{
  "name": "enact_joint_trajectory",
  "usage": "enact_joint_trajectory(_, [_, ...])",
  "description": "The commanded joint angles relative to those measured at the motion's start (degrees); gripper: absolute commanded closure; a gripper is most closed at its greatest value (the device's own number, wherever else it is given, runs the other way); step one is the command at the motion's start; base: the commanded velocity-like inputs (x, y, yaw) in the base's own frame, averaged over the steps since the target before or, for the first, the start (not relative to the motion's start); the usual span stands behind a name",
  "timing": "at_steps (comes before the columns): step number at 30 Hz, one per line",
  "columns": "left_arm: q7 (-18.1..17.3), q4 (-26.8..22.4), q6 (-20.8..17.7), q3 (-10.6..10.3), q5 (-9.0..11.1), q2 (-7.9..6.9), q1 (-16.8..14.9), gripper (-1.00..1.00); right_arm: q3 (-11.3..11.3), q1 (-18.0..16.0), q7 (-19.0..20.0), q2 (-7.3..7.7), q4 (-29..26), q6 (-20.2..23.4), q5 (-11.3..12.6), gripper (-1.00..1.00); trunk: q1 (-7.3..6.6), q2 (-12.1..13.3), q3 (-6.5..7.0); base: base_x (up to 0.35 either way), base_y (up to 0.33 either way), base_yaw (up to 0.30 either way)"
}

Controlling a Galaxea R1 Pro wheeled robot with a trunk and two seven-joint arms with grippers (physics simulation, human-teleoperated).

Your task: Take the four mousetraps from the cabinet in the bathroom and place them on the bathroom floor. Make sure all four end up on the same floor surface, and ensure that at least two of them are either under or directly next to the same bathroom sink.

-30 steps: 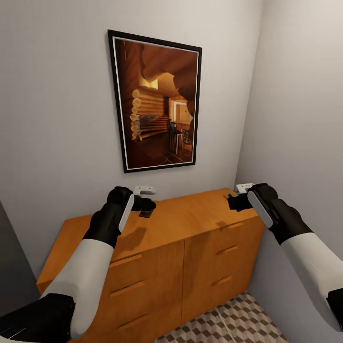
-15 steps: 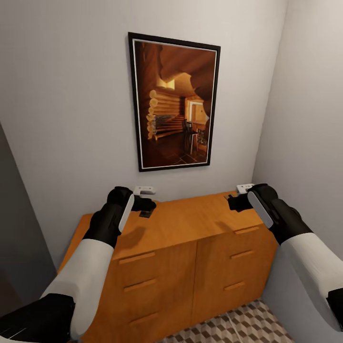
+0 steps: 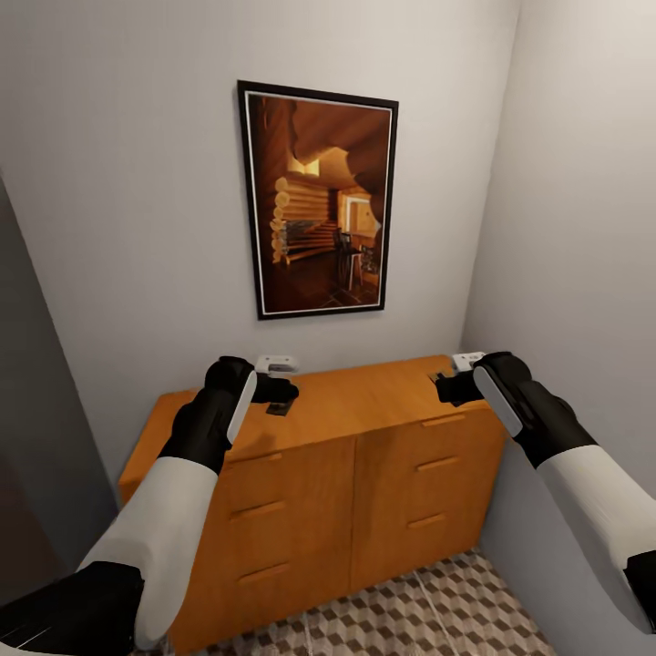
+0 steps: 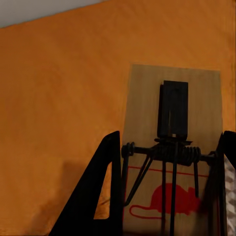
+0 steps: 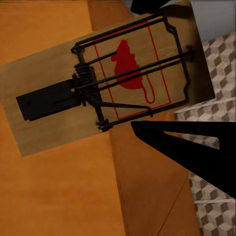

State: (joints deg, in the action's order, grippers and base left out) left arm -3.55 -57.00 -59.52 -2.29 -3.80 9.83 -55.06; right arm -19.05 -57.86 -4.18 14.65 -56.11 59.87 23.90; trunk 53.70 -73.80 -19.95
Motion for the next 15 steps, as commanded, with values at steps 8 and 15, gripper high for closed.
enact_joint_trajectory(8, [-0.35, 0.36, -0.18, 0.0, -0.44, 0.02, -0.05, 1.0, -0.2, -0.06, -0.47, 0.03, -0.04, 0.13, 0.49, 1.0, -0.03, -0.05, -0.08, -0.299, -0.157, 0.0])
enact_joint_trajectory(15, [-0.53, 1.88, 0.13, 0.0, -0.2, 0.03, -0.05, 1.0, -0.2, -0.06, -0.7, -0.18, 0.02, 0.13, 0.49, 1.0, -0.03, -0.05, -0.08, -0.299, -0.16, 0.0])
